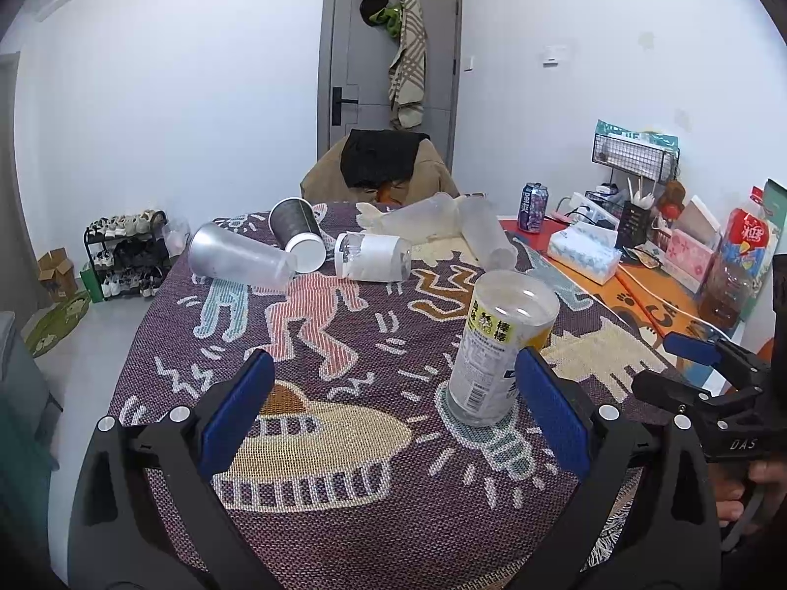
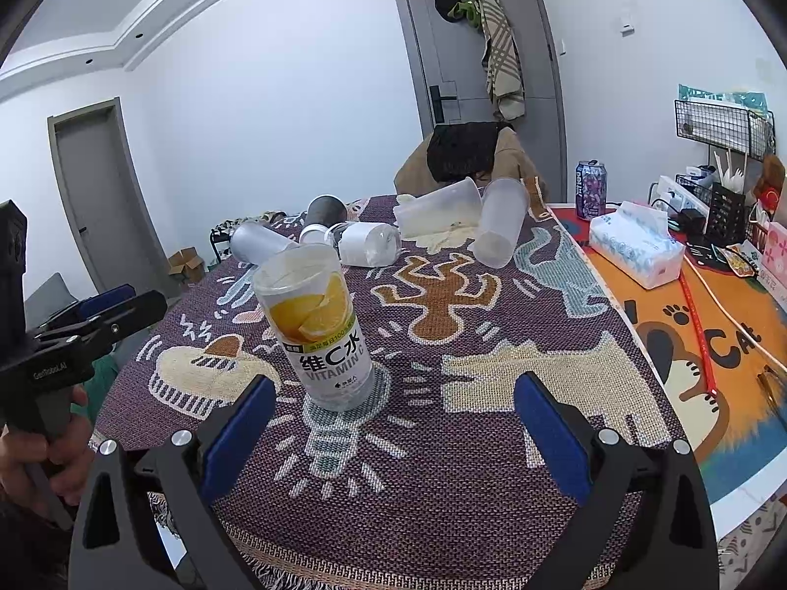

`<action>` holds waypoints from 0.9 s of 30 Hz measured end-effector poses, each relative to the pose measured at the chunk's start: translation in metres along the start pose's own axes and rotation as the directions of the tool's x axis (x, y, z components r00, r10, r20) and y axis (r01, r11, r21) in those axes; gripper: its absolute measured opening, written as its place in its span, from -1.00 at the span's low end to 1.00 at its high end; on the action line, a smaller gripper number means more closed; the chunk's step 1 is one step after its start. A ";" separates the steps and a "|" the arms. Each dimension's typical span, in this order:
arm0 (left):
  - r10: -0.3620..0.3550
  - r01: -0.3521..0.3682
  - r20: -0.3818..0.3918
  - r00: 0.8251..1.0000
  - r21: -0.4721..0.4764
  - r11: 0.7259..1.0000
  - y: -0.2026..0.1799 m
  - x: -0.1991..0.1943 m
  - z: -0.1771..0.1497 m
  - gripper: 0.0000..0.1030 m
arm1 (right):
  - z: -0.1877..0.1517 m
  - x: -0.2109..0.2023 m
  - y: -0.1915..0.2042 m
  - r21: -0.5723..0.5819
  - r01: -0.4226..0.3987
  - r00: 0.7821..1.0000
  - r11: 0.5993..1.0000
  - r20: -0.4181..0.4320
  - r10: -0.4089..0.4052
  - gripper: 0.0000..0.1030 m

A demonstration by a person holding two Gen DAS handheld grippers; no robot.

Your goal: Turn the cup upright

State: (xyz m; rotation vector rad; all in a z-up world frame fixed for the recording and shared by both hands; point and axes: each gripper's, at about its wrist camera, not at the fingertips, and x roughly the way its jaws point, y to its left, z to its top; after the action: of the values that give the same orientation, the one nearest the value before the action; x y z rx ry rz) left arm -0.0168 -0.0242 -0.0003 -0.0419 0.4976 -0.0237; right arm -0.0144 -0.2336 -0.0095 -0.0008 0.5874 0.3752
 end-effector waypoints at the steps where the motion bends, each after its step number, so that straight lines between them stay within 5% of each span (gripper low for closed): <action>1: -0.003 0.003 0.002 1.000 0.002 1.000 0.000 0.000 0.000 0.89 | 0.000 0.000 0.000 0.001 0.000 1.000 1.000 0.000 0.000 0.85; 27: -0.024 0.024 -0.004 1.000 0.002 1.000 -0.006 0.005 0.000 0.89 | -0.003 0.000 -0.008 0.020 0.015 1.000 1.000 -0.007 -0.015 0.85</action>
State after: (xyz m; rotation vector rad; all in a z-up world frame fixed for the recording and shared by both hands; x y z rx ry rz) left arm -0.0127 -0.0303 -0.0017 -0.0455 0.5012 -0.0482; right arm -0.0135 -0.2411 -0.0130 0.0123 0.5977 0.3549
